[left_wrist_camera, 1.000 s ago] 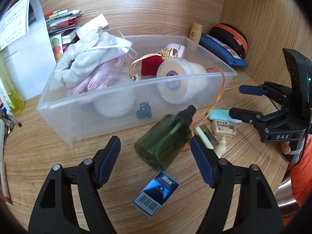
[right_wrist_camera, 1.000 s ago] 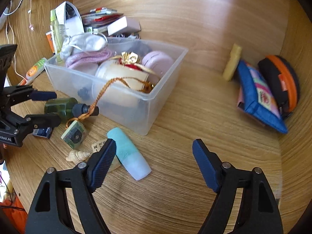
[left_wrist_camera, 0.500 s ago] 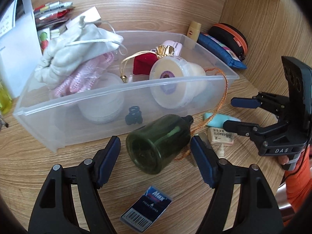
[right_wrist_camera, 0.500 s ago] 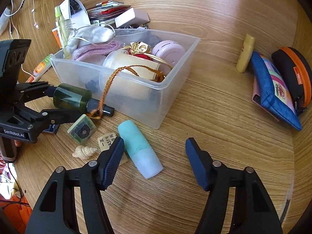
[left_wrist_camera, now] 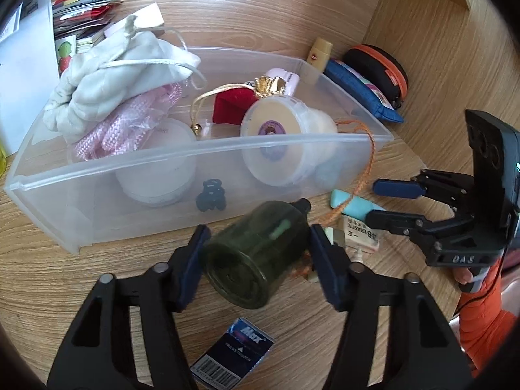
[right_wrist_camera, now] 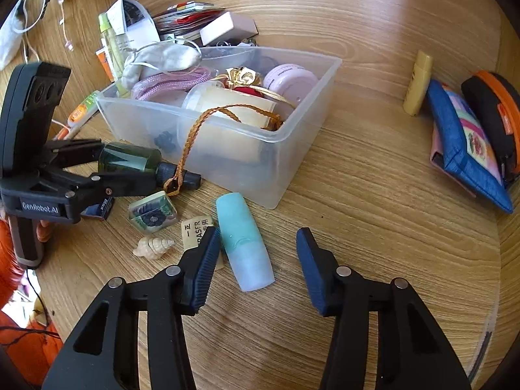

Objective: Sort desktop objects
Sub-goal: 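Grasp the green glass bottle with the left tool while the right grasps the light-blue tube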

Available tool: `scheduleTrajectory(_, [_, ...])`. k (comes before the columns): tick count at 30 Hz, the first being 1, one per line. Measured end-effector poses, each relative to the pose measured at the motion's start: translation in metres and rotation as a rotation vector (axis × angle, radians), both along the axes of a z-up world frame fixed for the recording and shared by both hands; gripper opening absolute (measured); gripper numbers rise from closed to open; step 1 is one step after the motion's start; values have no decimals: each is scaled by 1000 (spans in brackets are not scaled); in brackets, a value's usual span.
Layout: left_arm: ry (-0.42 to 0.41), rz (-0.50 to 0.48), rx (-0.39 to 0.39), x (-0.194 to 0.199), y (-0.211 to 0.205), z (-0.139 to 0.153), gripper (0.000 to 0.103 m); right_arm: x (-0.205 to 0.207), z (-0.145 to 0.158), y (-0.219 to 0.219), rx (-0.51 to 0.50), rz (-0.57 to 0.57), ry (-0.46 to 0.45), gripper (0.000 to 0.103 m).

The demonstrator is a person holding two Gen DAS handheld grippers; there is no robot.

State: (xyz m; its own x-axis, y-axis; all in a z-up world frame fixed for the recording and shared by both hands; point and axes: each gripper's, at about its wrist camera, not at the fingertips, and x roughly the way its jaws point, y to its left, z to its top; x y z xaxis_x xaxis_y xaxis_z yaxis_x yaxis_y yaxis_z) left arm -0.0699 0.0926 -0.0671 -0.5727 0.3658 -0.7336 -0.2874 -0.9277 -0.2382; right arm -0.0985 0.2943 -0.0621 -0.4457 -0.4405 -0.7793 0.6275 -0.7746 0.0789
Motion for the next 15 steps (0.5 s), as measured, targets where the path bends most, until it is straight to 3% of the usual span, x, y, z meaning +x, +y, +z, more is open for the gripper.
scheduleTrajectory(5, [27,20,13,5,-5,4,60,1,0,-4,2,-1,6,45])
scheduleTrajectory(9, [56,43,28,11,-12,8,60,-1,1,-10,-2,-6,4,32])
scheduleTrajectory(15, [69,54,49,18,-18,11,60,-5,-1,-6,-2,-33,-6,31])
